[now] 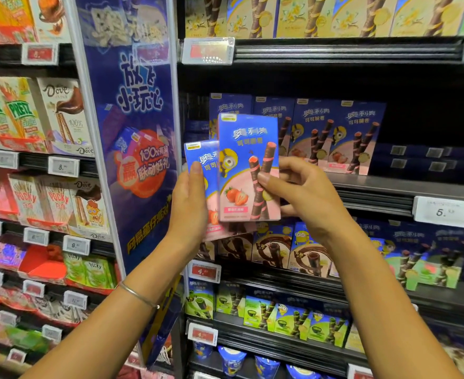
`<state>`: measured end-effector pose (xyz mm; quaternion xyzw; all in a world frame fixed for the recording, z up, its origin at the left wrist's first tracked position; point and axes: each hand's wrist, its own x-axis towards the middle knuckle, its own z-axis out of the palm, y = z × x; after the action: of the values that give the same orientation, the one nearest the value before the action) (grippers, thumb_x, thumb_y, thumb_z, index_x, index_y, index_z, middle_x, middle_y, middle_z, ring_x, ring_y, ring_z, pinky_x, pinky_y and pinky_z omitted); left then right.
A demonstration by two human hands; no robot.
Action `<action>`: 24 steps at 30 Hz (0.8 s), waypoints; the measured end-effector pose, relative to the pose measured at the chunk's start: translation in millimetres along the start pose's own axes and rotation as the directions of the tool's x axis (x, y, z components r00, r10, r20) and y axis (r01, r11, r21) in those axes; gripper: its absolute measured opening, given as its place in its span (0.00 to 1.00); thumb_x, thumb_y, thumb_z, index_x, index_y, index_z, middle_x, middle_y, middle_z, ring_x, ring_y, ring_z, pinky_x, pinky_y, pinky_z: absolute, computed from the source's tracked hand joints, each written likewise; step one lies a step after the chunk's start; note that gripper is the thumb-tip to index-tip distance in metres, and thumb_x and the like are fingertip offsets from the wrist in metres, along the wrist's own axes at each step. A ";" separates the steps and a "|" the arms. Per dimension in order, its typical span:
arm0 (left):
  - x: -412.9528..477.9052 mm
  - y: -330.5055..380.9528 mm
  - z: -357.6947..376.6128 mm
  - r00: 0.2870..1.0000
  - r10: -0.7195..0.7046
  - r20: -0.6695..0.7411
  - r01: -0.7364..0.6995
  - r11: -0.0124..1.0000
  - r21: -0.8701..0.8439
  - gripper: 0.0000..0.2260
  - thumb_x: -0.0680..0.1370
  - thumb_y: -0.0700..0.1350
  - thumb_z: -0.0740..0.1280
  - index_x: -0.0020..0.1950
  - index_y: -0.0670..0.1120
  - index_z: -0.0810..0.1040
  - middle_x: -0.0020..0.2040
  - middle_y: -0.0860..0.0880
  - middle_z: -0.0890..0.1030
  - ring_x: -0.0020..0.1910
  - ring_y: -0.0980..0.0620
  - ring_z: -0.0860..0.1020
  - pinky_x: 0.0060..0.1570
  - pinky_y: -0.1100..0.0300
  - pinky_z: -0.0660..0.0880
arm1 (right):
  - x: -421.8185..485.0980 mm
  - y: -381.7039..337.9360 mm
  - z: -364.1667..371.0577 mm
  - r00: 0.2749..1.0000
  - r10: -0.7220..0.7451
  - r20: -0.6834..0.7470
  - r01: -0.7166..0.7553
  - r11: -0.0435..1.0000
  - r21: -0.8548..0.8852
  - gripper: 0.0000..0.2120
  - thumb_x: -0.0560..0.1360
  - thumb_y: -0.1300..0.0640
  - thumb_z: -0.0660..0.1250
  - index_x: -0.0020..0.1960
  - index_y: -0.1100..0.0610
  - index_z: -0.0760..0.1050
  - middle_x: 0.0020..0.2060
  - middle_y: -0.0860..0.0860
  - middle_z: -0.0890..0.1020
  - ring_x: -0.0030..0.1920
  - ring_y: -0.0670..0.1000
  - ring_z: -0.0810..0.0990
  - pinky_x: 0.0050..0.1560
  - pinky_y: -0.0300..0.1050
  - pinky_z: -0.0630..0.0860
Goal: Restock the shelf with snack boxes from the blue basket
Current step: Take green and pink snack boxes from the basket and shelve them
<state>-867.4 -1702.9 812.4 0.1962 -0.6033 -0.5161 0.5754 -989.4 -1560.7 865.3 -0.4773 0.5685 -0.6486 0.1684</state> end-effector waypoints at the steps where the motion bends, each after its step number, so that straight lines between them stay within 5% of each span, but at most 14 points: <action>1: 0.0 0.6 0.0 1.000 0.003 -0.016 -0.003 1.000 0.028 0.17 0.90 0.52 0.55 0.54 0.45 0.78 0.41 0.59 0.86 0.39 0.63 0.83 0.39 0.67 0.77 | 2.7 -2.8 -5.9 0.999 -0.018 -0.032 0.018 1.000 0.006 0.11 0.76 0.60 0.73 0.57 0.61 0.79 0.39 0.48 0.86 0.41 0.49 0.87 0.39 0.55 0.85; 5: -1.4 1.9 -0.4 0.996 -0.041 -0.077 0.046 0.997 0.058 0.18 0.90 0.53 0.54 0.53 0.41 0.75 0.41 0.52 0.82 0.30 0.63 0.79 0.30 0.68 0.73 | 20.4 -8.4 -32.3 0.970 -0.081 -0.231 0.085 0.996 0.010 0.11 0.77 0.59 0.73 0.57 0.61 0.79 0.41 0.50 0.87 0.41 0.50 0.88 0.34 0.48 0.84; 10: -2.6 2.3 -1.1 0.996 -0.064 -0.068 0.069 0.994 0.080 0.22 0.89 0.54 0.53 0.57 0.37 0.76 0.43 0.48 0.82 0.30 0.63 0.80 0.29 0.68 0.74 | 60.1 7.3 -48.0 0.895 -0.149 -0.421 0.070 0.978 -0.196 0.14 0.74 0.56 0.76 0.57 0.57 0.81 0.47 0.51 0.87 0.47 0.50 0.87 0.50 0.57 0.84; 16: -4.6 5.5 2.5 0.998 -0.041 -0.050 0.045 0.995 0.085 0.19 0.90 0.52 0.53 0.54 0.40 0.76 0.33 0.60 0.83 0.30 0.65 0.80 0.29 0.71 0.73 | 98.6 24.5 -45.6 0.871 -0.200 -0.448 -0.044 0.877 -0.479 0.15 0.71 0.48 0.76 0.51 0.58 0.81 0.44 0.54 0.85 0.47 0.55 0.84 0.52 0.58 0.80; 20: -5.8 4.2 4.3 0.997 -0.074 -0.032 0.076 0.995 0.062 0.21 0.90 0.52 0.53 0.56 0.37 0.76 0.35 0.55 0.85 0.31 0.61 0.82 0.30 0.68 0.75 | 110.9 26.5 -39.7 0.866 -0.185 -0.465 -0.119 0.827 -0.549 0.27 0.69 0.42 0.77 0.58 0.58 0.74 0.51 0.54 0.83 0.52 0.57 0.82 0.52 0.58 0.80; 24: -7.2 1.6 3.8 0.997 -0.077 -0.031 0.078 0.996 0.047 0.18 0.90 0.52 0.53 0.55 0.41 0.76 0.35 0.58 0.86 0.30 0.62 0.82 0.28 0.68 0.75 | 116.9 30.2 -31.5 0.870 -0.200 -0.450 -0.138 0.779 -0.612 0.27 0.72 0.41 0.75 0.60 0.59 0.72 0.57 0.56 0.81 0.57 0.60 0.79 0.55 0.60 0.78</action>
<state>-868.3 -1694.8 810.9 0.2408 -0.5992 -0.5204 0.5587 -1081.7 -1640.5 891.4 -0.3342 0.7663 -0.5245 -0.1611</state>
